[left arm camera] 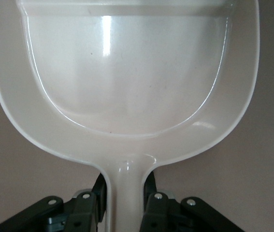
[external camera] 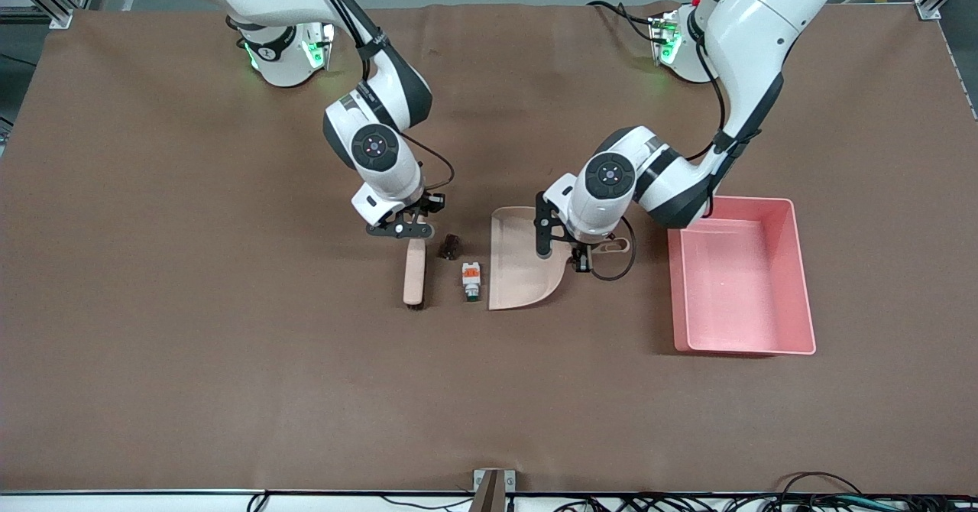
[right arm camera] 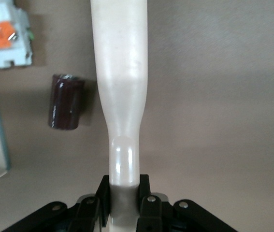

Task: Clean e-waste and dump in bin
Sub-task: 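Sweep the capacitor and switch into the dustpan with the brush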

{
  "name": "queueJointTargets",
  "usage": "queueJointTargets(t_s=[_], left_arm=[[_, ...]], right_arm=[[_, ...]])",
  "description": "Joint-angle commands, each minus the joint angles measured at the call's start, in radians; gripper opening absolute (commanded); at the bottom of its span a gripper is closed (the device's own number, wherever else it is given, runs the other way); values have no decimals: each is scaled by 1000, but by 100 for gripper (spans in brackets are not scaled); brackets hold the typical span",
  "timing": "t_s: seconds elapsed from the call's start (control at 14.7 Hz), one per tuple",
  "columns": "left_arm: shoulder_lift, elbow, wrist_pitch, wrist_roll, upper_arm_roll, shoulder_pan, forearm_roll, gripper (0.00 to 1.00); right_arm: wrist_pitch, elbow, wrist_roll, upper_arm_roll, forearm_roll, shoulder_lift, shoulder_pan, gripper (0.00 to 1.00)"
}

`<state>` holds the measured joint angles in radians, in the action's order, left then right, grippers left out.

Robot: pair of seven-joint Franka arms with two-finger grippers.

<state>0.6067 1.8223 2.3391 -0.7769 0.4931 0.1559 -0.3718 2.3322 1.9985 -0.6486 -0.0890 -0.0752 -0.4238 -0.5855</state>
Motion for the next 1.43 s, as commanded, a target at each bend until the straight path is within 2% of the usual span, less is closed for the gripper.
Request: queueJointTargets(t_s=[0.0, 0.27, 0.61, 0.95, 1.23, 1.36], left_arm=[[36, -43, -15, 25, -1, 28, -45, 1], [54, -70, -15, 25, -1, 31, -47, 1], [58, -72, -15, 25, -1, 31, -47, 1], [58, -74, -15, 25, -1, 31, -47, 1], [59, -78, -15, 25, -1, 30, -49, 1], [59, -77, -15, 11, -1, 10, -50, 1]], right_arm=[[-13, -17, -5, 8, 20, -1, -42, 0], [-13, -50, 0, 8, 20, -45, -94, 0], [-13, -170, 23, -1, 5, -157, -120, 0], [-25, -213, 18, -80, -78, -168, -119, 0], [-195, -358, 7, -97, -172, -170, -129, 0], [-249, -383, 1, -97, -190, -164, -132, 0]])
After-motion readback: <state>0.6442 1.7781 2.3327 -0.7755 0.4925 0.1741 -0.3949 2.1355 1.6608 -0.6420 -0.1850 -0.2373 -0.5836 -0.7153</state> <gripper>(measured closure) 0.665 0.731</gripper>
